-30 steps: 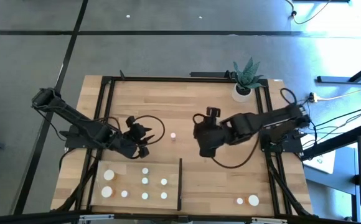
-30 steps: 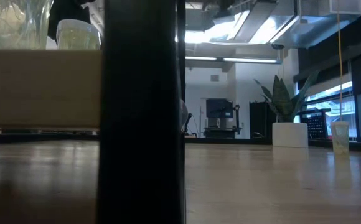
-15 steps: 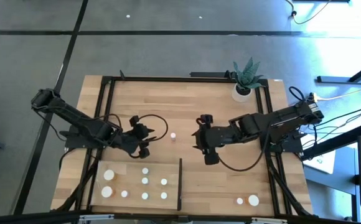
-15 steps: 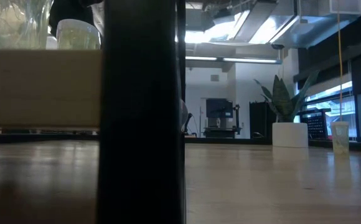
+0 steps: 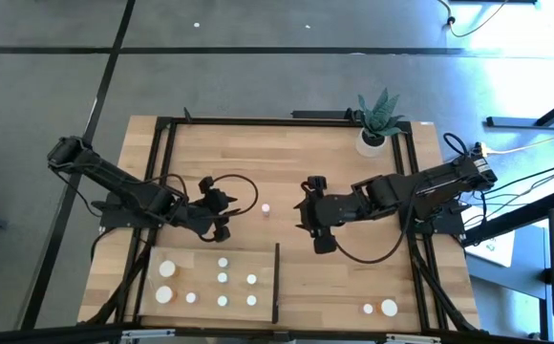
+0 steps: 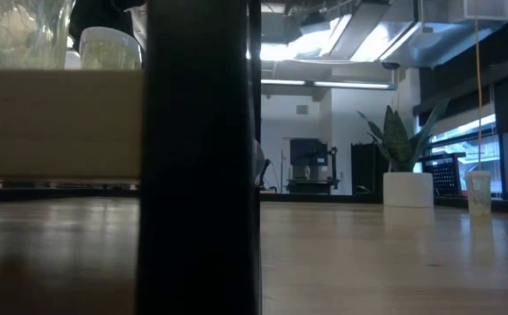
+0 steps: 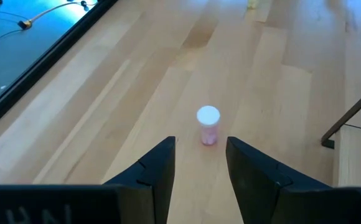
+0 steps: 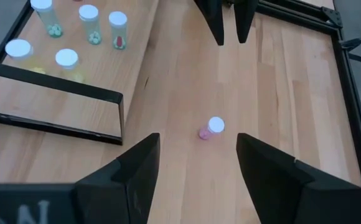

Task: Pick and place medicine bottles onto shelf by color
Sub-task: Put the top pink pill bottle on the shelf aligned with the other pink pill bottle

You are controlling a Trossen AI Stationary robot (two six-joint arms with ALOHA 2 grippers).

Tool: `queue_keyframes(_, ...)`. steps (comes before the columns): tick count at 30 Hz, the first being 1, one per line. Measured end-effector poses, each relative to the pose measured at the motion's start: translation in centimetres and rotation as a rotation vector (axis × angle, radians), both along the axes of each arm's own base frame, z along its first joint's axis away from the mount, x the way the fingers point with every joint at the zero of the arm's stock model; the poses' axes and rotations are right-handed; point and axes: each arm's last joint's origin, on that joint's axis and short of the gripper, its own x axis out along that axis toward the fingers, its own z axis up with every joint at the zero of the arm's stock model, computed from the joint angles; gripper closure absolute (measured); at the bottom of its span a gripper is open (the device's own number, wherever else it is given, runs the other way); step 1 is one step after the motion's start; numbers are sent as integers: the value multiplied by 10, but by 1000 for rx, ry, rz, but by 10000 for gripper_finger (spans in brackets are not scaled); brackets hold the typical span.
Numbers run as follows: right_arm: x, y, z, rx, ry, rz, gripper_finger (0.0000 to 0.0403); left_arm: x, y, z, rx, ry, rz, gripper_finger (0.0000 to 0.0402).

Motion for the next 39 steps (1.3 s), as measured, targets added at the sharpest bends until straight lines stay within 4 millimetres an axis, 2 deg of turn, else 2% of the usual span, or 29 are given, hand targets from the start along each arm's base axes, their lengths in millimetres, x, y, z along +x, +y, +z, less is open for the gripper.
queue_keyframes(13, 0, 0, 0, 1, 1, -1, 189, 14, -6, -13, 3, 17, -9, 259)
queue_keyframes(17, 0, 0, 0, 0, 1, 0, 189, 21, -9, -16, 24, 19, -59, 234)
queue_keyframes(22, 0, 0, 0, 0, 1, 0, 189, 33, -11, -30, 39, 36, -53, 189)
queue_keyframes(29, 0, 0, 0, 1, 0, -1, 189, 53, -3, -48, 38, 25, 2, 134)
queue_keyframes(35, 0, 0, 0, 1, 0, 0, 189, 68, 6, -66, 69, 100, -88, 115)
queue_keyframes(39, 1, 0, 0, 1, -1, -1, 189, 75, 15, -70, 77, 86, -66, 112)
